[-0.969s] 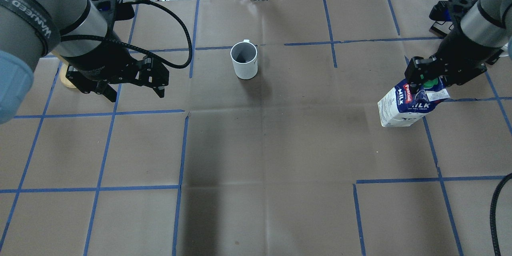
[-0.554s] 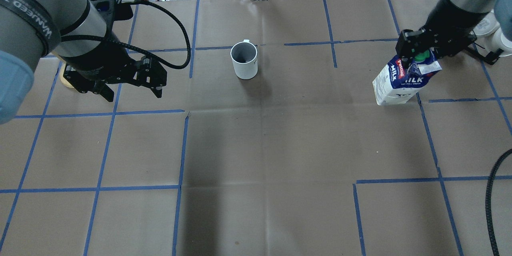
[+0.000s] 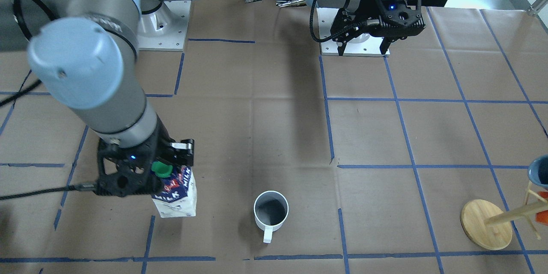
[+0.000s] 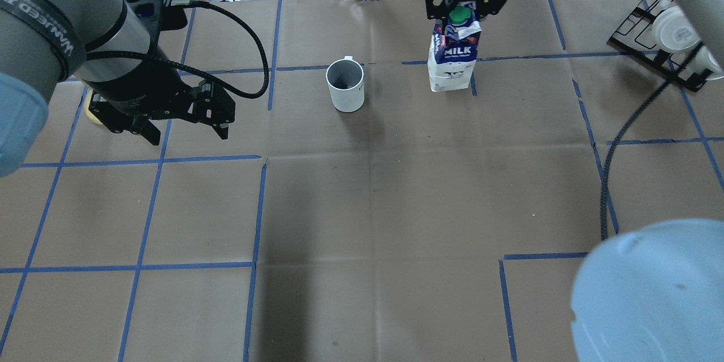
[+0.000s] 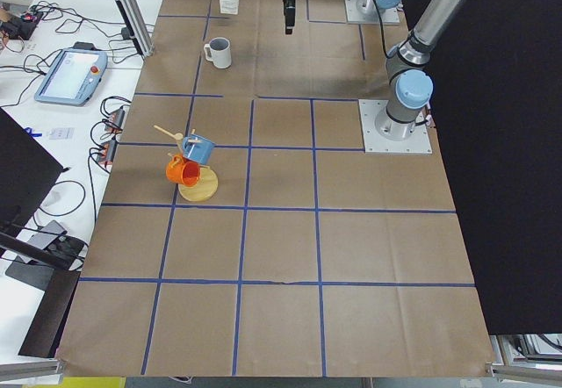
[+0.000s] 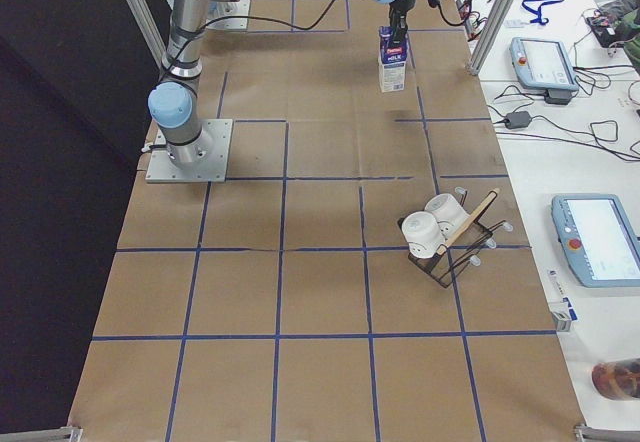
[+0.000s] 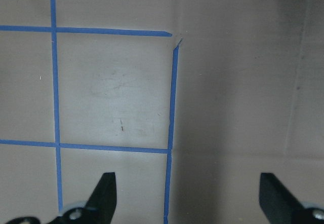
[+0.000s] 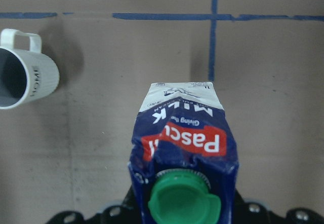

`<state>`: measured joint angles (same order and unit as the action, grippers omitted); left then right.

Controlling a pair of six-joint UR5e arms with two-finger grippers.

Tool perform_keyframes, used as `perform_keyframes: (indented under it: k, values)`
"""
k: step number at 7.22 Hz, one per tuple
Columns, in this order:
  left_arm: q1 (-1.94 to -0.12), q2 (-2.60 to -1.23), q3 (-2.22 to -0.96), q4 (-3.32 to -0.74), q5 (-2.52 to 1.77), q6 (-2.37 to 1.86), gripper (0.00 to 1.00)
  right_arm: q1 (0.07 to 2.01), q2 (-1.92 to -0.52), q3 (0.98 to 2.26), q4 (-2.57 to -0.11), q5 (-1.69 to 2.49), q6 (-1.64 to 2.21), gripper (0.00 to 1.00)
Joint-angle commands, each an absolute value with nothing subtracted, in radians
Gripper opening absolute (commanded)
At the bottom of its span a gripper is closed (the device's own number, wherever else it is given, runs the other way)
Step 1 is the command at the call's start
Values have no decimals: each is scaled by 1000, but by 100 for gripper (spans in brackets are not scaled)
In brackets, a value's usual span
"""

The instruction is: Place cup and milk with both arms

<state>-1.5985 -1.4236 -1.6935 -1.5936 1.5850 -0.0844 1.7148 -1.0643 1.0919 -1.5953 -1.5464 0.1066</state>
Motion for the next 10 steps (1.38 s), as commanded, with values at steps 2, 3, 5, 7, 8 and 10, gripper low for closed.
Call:
perform_keyframes:
  k: [2,3,5,7,8,10]
  values:
    - [-1600,-1424,-1694,-1594,1586,-84,100,1813,-884,943,-1597,-1536,199,54]
    - [-1600,-1424,-1694,-1592,1586,-84,100,1819,-868,942,-1600,-1501,209,54]
    - [-1598,-1424,-1694,-1586,1586,-86,100,1821,-852,942,-1601,-1482,222,54]
    - [-1598,-1425,-1694,-1577,1586,-86,100,1819,-842,945,-1597,-1488,224,55]
    - [-1598,-1425,-1694,-1577,1585,-86,100,1819,-841,943,-1604,-1486,224,75]
    - [-1598,-1425,-1694,-1577,1585,-86,100,1804,-856,934,-1597,-1488,222,100]
